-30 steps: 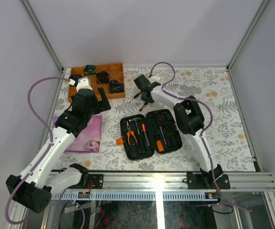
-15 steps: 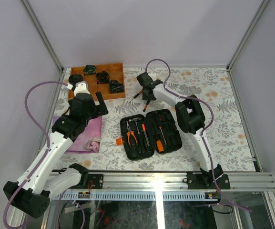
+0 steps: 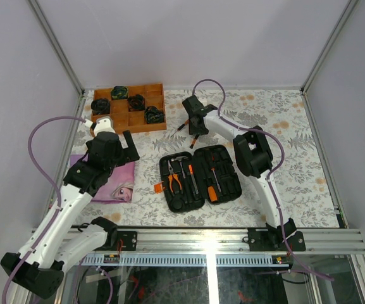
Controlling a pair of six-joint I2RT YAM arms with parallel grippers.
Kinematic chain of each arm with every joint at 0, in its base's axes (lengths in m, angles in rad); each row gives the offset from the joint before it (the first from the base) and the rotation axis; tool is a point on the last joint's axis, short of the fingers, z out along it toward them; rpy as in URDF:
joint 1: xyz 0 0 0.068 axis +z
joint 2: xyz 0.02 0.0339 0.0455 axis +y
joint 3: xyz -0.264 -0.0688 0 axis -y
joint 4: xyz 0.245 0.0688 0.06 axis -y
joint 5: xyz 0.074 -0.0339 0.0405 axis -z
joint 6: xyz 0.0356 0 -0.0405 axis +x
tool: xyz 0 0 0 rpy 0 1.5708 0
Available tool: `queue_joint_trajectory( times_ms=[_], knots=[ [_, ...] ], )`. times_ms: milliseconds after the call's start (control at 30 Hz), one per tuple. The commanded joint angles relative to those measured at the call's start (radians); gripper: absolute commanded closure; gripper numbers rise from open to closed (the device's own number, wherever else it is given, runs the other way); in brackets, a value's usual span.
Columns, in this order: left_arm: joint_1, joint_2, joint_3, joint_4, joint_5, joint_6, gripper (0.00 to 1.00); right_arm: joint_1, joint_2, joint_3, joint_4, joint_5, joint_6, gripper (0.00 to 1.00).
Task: Sort the tools into containers
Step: Pick up the screwdriver from the center of the board.
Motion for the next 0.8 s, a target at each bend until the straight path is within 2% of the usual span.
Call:
queue_joint_trajectory(
  times_ms=[0, 133, 367, 600, 767],
  knots=[
    [0.006, -0.015, -0.014, -0.027, -0.023, -0.004, 0.0, 0.015, 0.006, 0.031, -0.067, -0.045, 0.02, 0.57],
    [0.007, -0.029, -0.003, -0.045, -0.016, -0.006, 0.0, 0.017, 0.02, 0.047, -0.09, -0.053, 0.025, 0.62],
    [0.006, -0.053, -0.025, -0.046, -0.015, -0.022, 0.0, 0.015, 0.0, 0.038, -0.059, -0.037, 0.015, 0.82],
    [0.006, -0.064, -0.055, -0.026, -0.042, -0.032, 0.0, -0.023, -0.017, 0.021, 0.062, -0.123, 0.003, 0.93],
    [0.006, -0.091, -0.061, -0.021, -0.045, -0.032, 0.0, -0.076, -0.163, -0.141, 0.222, -0.138, 0.01, 0.97]
  ],
)
